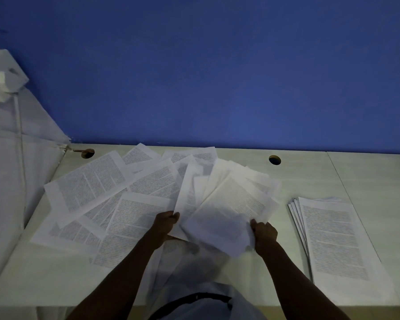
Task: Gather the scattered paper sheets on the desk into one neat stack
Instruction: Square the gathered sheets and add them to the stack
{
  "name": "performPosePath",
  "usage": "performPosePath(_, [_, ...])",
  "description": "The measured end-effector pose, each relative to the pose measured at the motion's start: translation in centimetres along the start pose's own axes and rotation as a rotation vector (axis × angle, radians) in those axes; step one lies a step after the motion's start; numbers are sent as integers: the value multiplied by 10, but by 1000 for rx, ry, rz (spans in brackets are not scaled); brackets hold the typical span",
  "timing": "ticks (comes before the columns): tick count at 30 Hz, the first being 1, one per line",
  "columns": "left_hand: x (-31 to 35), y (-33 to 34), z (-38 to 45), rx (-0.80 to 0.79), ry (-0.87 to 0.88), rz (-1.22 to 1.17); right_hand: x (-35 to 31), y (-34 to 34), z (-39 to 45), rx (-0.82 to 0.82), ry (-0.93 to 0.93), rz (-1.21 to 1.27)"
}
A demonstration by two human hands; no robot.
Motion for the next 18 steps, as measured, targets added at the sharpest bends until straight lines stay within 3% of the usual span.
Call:
performPosePath(2, [-1,7,-4,-72,40,54,-14,-4,-6,15,-255,-306])
performPosePath(5, [-10,18,-15,-245,1,154,6,0,4,65,-46,100])
performPosePath(8, [-21,19,-23,-393,-114,220,-3,1,-7,69,-82,52])
performPosePath(10, [-15,19,-24,-449,-134,102,-8,2,-10,12,-137,-48])
performPosePath(14, [-7,15,-9,-299,-210,-40,-14,9,-14,-104,-191,-192])
performPosePath(18, [15,39,-5,-236,7,87,-17,29,-24,-298,-284,-339])
Point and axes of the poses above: each hand's wrist, its own z-axis towards the middle knuckle, its own y-axis out of the palm, x = y × z, the point moved 10 cm from there along z, towards the middle knuckle, and after that the axes turned 13 degrees about x, right-handed, at the moved point
